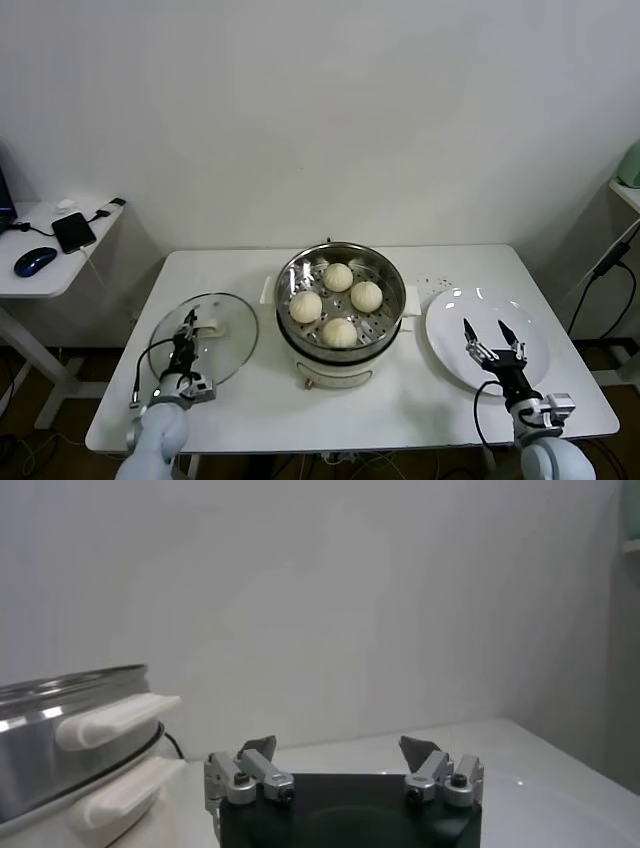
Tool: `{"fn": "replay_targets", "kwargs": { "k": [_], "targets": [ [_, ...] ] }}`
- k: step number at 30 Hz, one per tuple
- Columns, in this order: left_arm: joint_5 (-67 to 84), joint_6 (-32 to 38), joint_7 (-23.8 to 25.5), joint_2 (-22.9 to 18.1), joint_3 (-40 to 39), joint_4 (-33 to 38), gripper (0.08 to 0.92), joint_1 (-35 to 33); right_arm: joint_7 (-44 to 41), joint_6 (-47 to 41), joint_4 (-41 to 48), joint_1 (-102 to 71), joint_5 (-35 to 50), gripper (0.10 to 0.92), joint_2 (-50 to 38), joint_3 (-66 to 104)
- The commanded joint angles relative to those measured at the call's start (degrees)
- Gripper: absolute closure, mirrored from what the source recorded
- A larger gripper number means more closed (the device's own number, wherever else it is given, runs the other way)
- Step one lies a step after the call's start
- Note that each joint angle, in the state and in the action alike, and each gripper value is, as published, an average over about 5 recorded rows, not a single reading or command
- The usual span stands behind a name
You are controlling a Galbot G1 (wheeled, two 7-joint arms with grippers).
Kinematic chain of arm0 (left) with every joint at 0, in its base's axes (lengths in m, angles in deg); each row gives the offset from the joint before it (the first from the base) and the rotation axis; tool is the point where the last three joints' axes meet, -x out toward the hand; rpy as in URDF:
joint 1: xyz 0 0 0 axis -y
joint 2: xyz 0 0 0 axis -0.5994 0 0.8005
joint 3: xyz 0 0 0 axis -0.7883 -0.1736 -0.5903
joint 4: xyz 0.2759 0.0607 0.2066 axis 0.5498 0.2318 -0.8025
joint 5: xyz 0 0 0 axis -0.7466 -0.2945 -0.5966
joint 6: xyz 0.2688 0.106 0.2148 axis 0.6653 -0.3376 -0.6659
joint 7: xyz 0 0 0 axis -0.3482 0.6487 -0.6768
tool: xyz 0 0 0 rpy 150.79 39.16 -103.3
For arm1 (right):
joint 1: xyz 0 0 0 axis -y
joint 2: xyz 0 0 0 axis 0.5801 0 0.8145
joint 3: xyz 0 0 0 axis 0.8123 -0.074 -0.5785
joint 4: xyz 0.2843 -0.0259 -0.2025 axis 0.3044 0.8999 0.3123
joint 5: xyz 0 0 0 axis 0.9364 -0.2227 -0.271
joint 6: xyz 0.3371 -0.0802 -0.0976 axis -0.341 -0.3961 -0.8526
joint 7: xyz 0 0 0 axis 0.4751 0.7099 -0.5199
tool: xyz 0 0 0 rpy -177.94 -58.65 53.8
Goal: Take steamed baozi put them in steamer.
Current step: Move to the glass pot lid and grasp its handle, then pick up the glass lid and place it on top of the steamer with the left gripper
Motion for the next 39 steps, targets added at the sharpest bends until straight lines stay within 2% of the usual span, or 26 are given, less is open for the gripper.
{"fn": "replay_targets", "kwargs": {
  "k": [1,4,6,13,19,28,34,39],
  "targets": [
    [0.4,-0.8,-1.0,0.0,-0.1,-1.0,0.754,0.5,0.0,0.0,-0.1,0.0,0.0,0.203,0.0,0.0],
    [1.6,-2.5,-0.8,-0.2,-0.2,0.1,0.821,0.0,0.0,0.0,-0.2,0.0,-0.1,0.203,0.1,0.0],
    [3.1,-4.1,0.1,-0.5,-0.2,2.0,0.837,-0.7,0.0,0.0,-0.2,0.0,-0.1,0.203,0.1,0.0],
    [4.2,-14.8,2.5,-1.4,-1.2,16.4,0.837,-6.3,0.0,0.0,-0.5,0.0,0.0,0.203,0.3,0.2],
    [-2.1,-24.8,5.6,-3.3,-1.4,27.6,0.837,-9.8,0.0,0.1,-0.7,-0.2,0.1,0.203,0.4,0.2],
    [-14.1,-34.6,17.7,-7.0,-0.7,41.1,0.837,-12.0,0.0,0.0,-2.1,-0.9,0.1,0.203,1.2,0.5],
    [-17.0,-38.3,24.2,-8.1,-7.8,48.1,0.837,-11.1,0.1,-0.3,-3.0,-1.5,0.1,0.202,1.2,1.4],
    [-21.2,-38.1,26.2,-12.1,-16.0,47.9,0.837,-8.2,0.2,-1.1,-4.7,-2.3,-0.4,0.203,2.0,2.2]
  ]
}}
